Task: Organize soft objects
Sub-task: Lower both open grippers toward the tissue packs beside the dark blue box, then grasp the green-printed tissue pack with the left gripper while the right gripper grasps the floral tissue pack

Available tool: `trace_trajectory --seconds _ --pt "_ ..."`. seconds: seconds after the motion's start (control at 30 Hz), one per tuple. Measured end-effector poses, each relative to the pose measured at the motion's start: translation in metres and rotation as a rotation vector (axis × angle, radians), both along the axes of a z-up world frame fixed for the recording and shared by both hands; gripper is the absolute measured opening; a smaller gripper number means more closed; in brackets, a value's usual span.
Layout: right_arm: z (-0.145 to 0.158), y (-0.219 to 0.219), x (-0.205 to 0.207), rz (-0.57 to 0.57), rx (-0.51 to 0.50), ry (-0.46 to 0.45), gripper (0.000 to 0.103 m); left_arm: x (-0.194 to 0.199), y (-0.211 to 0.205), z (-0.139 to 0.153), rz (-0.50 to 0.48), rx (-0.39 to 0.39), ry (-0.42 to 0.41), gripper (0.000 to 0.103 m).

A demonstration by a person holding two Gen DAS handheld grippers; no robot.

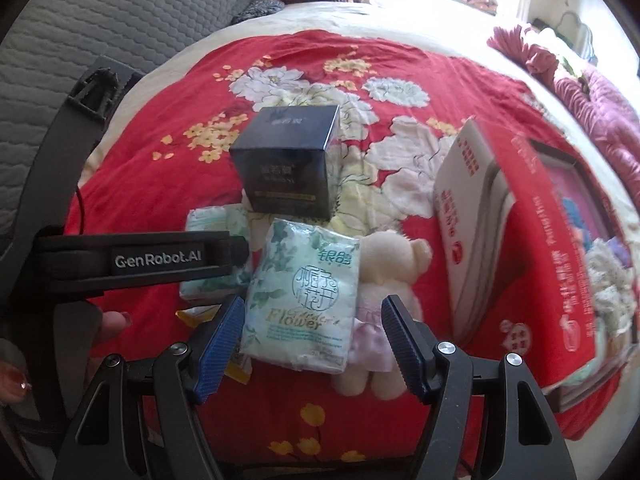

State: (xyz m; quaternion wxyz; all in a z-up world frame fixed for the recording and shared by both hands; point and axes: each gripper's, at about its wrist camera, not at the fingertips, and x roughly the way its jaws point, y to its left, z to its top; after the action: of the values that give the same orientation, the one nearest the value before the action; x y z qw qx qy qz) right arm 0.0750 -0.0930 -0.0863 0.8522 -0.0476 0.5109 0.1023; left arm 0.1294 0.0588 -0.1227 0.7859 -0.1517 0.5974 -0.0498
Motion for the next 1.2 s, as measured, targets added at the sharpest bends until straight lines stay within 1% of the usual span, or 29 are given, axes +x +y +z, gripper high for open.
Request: trace_trajectory --seconds 0.13,0.23,0.37,0.43,0.53,0.57,0.6,0.63,0.67,0.7,0.73,0.77,0.9,0.97,1.2 --pt "-0.005 0.004 0.001 0.019 -0.017 -0.007 0.072 0.003 -0.002 -0.003 -0.001 0.007 0.004 0.087" --pt "-0.008 0.006 0.003 0.034 -0.003 -0.007 0.060 0.004 -0.005 -0.005 -0.004 0.027 0.004 0.088" --pt "-0.008 0.003 0.003 0.032 0.025 -0.009 0.054 0.011 -0.011 -0.008 0.000 0.054 0.022 0.089" --pt "-0.005 -0.001 0.002 0.025 0.034 -0.011 0.050 0.014 -0.016 -0.011 -0.005 0.083 0.035 0.089" --pt "0.002 -0.009 0.000 0.009 0.036 -0.027 0.049 0.015 -0.023 -0.013 -0.001 0.126 0.042 0.089" --pt "0.004 -0.012 0.000 0.001 0.041 -0.030 0.049 0.015 -0.023 -0.013 0.009 0.132 0.042 0.087" --pt "0.005 -0.015 0.000 -0.006 0.048 -0.032 0.049 0.015 -0.022 -0.012 0.018 0.134 0.041 0.083" --pt "0.008 -0.018 -0.001 -0.015 0.059 -0.035 0.049 0.014 -0.019 -0.011 0.025 0.138 0.038 0.076" --pt "0.011 -0.021 -0.001 -0.020 0.071 -0.041 0.049 0.013 -0.017 -0.010 0.031 0.140 0.036 0.066" --pt "0.015 -0.024 -0.002 -0.026 0.078 -0.050 0.049 0.011 -0.013 -0.009 0.037 0.142 0.032 0.061" --pt "0.018 -0.026 -0.002 -0.032 0.081 -0.060 0.049 0.010 -0.008 -0.008 0.043 0.136 0.025 0.052" --pt "0.021 -0.028 -0.002 -0.037 0.091 -0.068 0.049 0.008 -0.003 -0.007 0.049 0.123 0.021 0.048" --pt "0.034 -0.037 -0.003 -0.062 0.126 -0.096 0.049 0.002 0.015 -0.005 0.065 0.038 -0.008 0.042" --pt "0.039 -0.042 -0.004 -0.078 0.140 -0.106 0.049 -0.003 0.017 0.000 0.065 0.013 -0.023 0.041" --pt "0.062 -0.066 -0.011 -0.129 0.160 -0.158 0.049 -0.017 0.006 0.033 0.014 0.024 -0.090 0.041"
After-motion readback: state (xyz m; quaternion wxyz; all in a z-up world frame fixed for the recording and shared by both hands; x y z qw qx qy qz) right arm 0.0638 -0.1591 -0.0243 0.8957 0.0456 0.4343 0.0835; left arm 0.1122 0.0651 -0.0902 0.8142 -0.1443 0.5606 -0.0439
